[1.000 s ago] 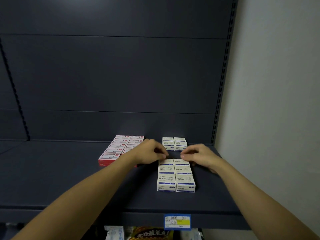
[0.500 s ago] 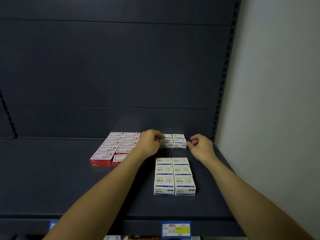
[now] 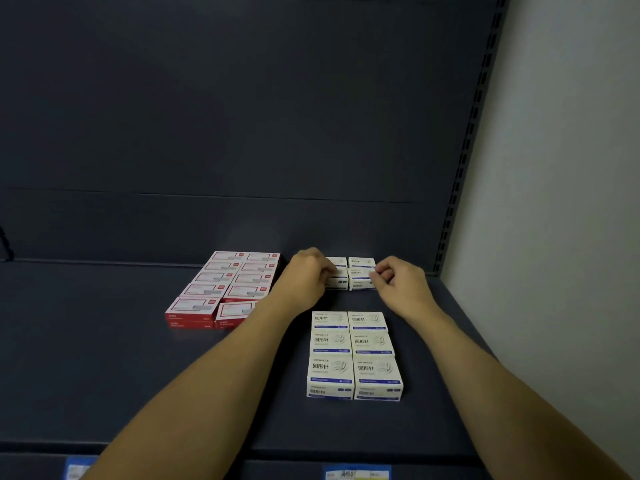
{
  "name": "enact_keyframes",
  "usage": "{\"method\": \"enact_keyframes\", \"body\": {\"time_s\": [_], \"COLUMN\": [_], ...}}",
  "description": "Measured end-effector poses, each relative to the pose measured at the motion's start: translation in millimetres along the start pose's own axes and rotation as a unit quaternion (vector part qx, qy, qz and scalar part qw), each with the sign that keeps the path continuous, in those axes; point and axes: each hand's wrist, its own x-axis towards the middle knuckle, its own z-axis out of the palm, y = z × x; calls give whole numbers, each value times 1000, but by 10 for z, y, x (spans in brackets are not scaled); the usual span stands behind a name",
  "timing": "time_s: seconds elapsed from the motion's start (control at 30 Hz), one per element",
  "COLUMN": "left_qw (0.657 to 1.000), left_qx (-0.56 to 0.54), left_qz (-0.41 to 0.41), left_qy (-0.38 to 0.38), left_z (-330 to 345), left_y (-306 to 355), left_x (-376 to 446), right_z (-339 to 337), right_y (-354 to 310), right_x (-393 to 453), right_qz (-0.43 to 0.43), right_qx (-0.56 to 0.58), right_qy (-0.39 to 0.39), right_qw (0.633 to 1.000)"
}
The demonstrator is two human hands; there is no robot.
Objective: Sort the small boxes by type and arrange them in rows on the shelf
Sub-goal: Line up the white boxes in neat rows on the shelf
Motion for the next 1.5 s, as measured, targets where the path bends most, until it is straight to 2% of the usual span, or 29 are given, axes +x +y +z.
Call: {"method": "enact_keyframes", "body": {"time_s": [0.37, 0.73, 1.07, 1.3, 1.5], "left_qw": [999, 992, 976, 965, 965], "left_qx": [-40, -98, -173, -206, -192], "left_qz": [-13, -67, -80, -54, -27], "left_qy": [-9, -30, -101, -154, -178], "left_z": [-6, -12, -193, -277, -312], "left_y": [-52, -95, -143, -137, -111], "left_x": [-19, -13, -46, -64, -78], "right_z": [-12, -25, -212, -290, -329], "right_y": [-10, -132, -205, -193, -225], "right_x": [-26, -22, -38, -29, -46], "right_qz": [-22, 64, 101, 78, 63], "right_qx": [-29, 37, 88, 110, 125], "right_qy": [6, -20, -134, -209, -235], "right_qw": [999, 997, 982, 968, 962]}}
